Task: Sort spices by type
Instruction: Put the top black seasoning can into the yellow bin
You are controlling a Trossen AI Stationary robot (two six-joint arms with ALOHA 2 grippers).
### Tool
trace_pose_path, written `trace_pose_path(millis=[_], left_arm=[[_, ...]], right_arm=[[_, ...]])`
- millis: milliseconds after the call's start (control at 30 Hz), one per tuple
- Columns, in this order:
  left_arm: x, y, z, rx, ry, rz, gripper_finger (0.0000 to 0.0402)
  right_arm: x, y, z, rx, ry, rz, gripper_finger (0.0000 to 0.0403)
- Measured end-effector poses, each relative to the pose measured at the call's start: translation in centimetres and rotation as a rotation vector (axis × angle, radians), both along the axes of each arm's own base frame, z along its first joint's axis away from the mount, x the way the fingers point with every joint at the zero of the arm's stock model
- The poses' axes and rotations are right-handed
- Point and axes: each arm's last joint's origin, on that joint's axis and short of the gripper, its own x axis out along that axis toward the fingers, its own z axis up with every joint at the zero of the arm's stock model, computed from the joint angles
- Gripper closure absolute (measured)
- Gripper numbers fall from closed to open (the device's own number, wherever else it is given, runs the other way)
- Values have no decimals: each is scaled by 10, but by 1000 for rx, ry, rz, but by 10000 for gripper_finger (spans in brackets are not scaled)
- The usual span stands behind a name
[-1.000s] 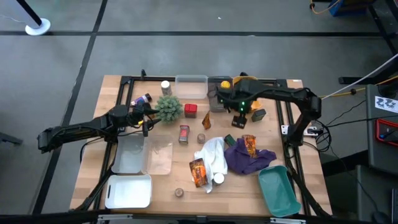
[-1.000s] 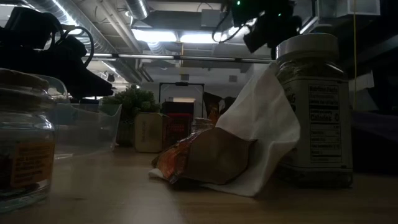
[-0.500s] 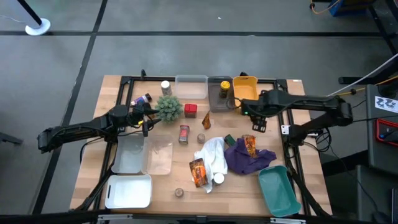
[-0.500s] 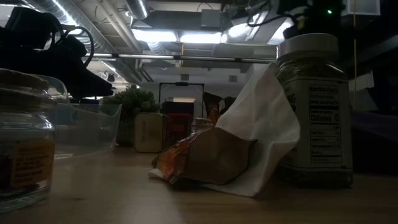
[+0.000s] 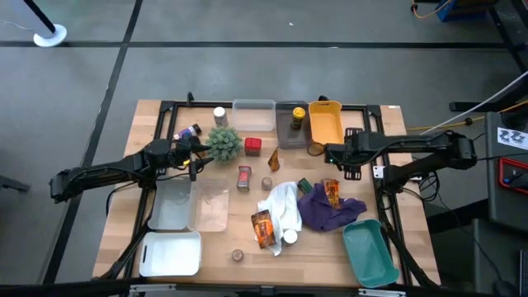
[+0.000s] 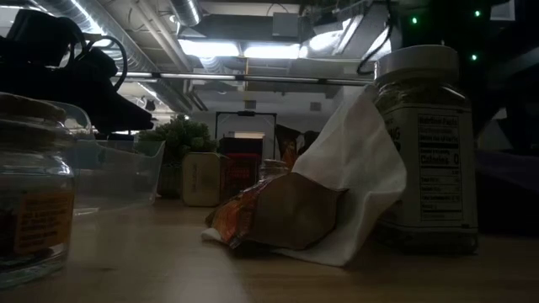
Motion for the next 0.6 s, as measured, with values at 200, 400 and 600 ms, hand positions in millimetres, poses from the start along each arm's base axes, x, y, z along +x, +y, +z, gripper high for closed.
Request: trace_pose_path(millis=[200,400,600], left_arm=[[0,0,0,0,0,0,183],[0,0,0,0,0,0,183],[0,0,0,0,0,0,183]], right_arm=[[0,-4,-12,-22,10,43,102],[-4,-23,-17,14,-4,-32,102],[-6,-40,-18,87,-46,-61,102]])
